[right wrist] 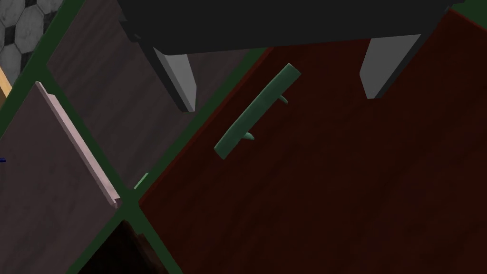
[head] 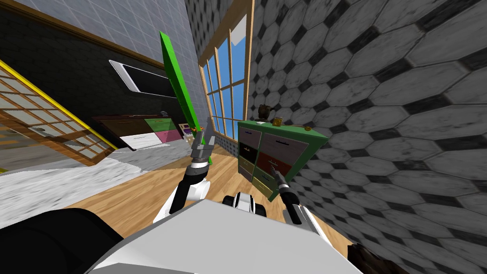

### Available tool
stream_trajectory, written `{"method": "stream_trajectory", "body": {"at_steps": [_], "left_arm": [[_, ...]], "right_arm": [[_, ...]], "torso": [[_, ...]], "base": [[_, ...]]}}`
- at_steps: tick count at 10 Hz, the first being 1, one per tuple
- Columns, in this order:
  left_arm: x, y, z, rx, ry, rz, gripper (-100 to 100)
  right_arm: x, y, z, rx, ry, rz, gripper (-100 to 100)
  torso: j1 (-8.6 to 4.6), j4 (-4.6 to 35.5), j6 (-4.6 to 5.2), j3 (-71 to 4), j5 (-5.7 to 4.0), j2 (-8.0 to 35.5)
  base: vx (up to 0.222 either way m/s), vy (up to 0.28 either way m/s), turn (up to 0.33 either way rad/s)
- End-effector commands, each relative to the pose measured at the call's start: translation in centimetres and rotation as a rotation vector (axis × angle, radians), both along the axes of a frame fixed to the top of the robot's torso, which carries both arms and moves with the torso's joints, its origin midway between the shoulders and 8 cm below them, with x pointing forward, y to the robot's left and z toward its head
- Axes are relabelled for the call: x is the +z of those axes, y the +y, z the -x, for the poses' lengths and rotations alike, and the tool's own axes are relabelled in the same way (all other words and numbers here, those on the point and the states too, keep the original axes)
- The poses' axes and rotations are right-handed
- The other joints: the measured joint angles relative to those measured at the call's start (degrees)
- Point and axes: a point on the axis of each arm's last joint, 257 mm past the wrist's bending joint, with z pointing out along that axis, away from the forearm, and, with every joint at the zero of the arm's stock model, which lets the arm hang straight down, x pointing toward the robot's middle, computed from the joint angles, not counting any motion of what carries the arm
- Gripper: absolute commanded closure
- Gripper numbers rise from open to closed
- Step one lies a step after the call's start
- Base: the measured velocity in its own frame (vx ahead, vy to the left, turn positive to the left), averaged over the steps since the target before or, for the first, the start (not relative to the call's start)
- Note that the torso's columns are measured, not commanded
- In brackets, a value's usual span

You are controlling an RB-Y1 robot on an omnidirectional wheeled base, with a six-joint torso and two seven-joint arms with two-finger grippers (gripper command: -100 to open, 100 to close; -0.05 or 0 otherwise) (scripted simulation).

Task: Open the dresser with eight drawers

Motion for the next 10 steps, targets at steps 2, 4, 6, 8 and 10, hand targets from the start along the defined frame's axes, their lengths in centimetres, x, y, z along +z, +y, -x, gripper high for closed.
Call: {"method": "stream_trajectory", "body": {"at_steps": [2,4,6,8,10], "left_arm": [[0.0,0.0,0.0,0.000,0.000,0.000,0],[0.0,0.0,0.0,0.000,0.000,0.000,0],[0.0,0.0,0.0,0.000,0.000,0.000,0],[0.0,0.0,0.0,0.000,0.000,0.000,0],[0.0,0.0,0.0,0.000,0.000,0.000,0]], "right_arm": [[-3.2,-1.3,0.0,-0.033,0.080,0.127,-100],[-5.0,-2.3,0.0,-0.048,0.126,0.210,-100],[-5.0,-2.4,0.0,-0.046,0.126,0.262,-100],[-6.7,-3.7,0.0,-0.066,0.170,0.350,-100],[-8.1,-4.9,0.0,-0.087,0.211,0.424,-100]], "torso": [[0.02,0.01,0.01,0.01,0.02,0.03],[0.08,0.01,0.01,0.03,0.04,0.04],[0.05,0.01,0.00,0.01,0.02,0.02],[0.01,0.00,0.00,0.00,0.00,0.01],[-0.01,0.01,0.01,0.01,0.01,0.02]], "base": [[-0.008,0.038,0.010],[-0.014,0.057,0.014],[-0.009,0.044,0.005],[-0.010,0.044,0.018],[-0.006,0.036,0.012]]}}
